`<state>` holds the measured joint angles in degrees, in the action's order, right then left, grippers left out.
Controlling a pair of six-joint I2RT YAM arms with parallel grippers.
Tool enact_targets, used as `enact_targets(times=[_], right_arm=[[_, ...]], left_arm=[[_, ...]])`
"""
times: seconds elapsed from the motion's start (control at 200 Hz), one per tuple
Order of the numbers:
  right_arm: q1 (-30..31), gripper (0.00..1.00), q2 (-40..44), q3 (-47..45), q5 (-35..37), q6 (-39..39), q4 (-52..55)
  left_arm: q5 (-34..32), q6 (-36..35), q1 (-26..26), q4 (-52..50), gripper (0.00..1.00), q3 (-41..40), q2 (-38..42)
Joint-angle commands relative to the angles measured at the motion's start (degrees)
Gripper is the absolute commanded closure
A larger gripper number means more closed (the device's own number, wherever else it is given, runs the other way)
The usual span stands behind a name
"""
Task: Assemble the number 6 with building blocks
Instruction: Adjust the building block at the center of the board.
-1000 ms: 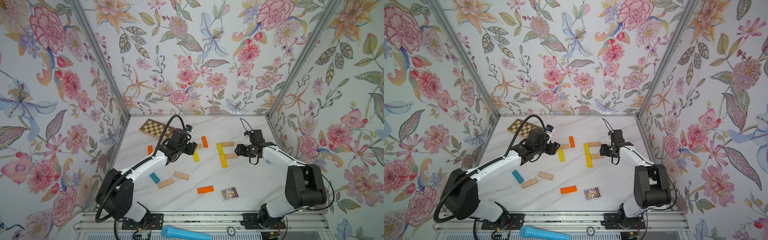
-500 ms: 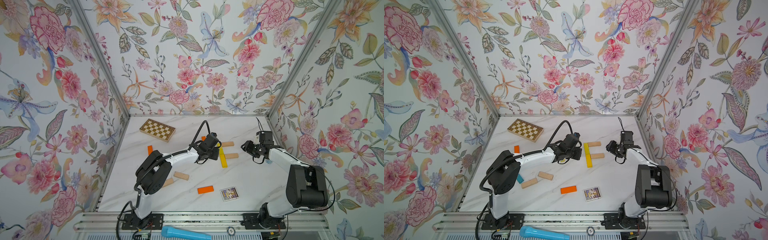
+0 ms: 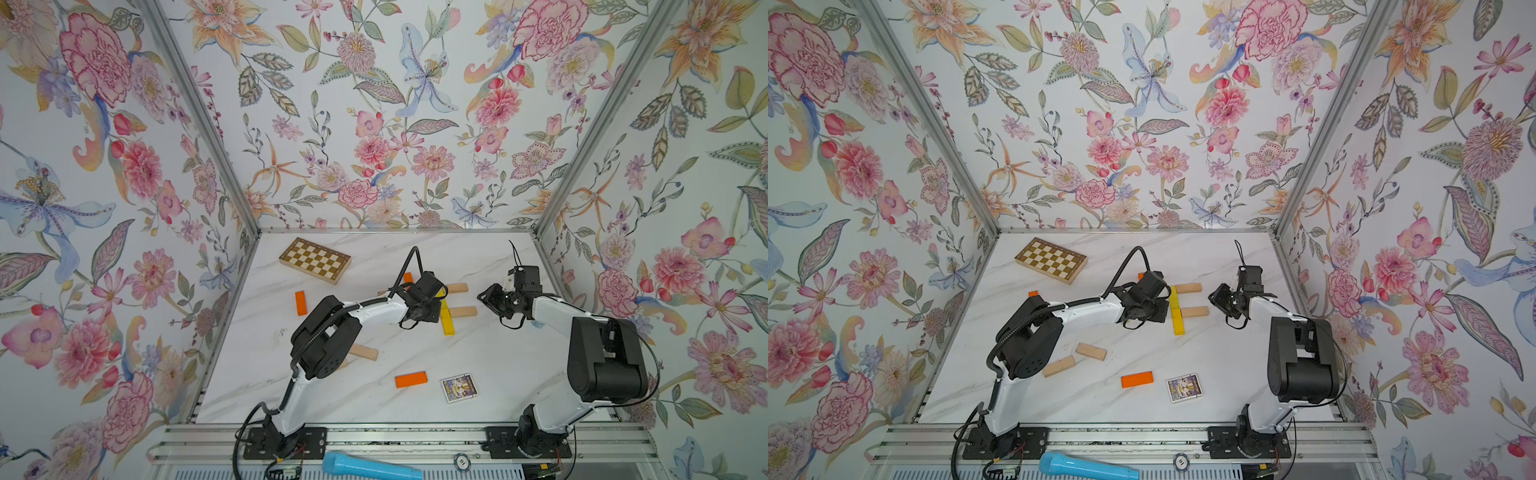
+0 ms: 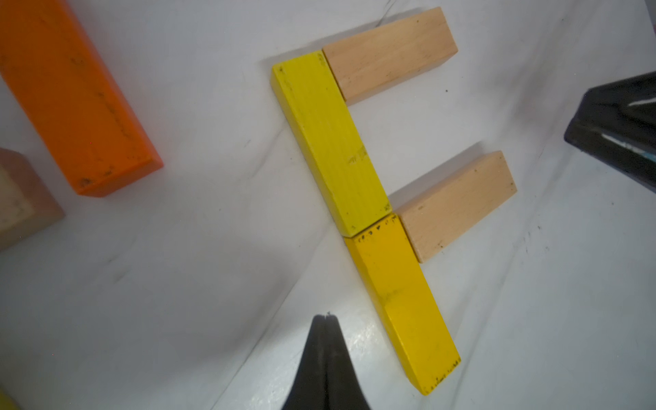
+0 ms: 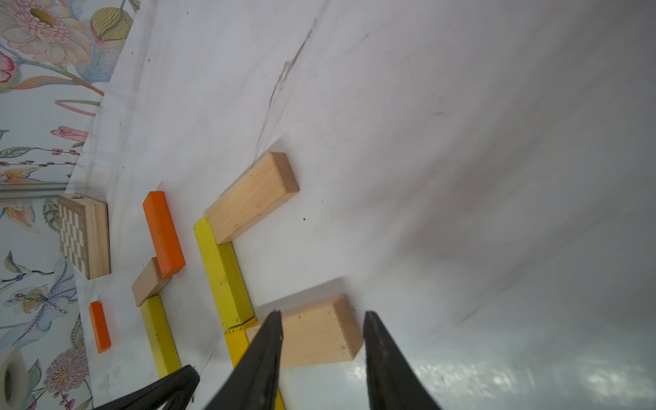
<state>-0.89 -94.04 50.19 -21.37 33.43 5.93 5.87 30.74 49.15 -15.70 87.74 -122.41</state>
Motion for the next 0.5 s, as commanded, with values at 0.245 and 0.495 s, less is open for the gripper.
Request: enact_targets(times=[0.245,0.495], right_arm=[[-1.2,0.71,-2.6,-0.2,-0.7,1.1,-1.3],[-1.5,0.81,-4.6,-0.4,-2.1,1.3,-1.4]], left_arm=[[2.4,-0.9,0.5,-4.1,0.98,5.4,-4.8],[3.0,-0.8,0.8,-4.7,0.98,7.0,-6.5]])
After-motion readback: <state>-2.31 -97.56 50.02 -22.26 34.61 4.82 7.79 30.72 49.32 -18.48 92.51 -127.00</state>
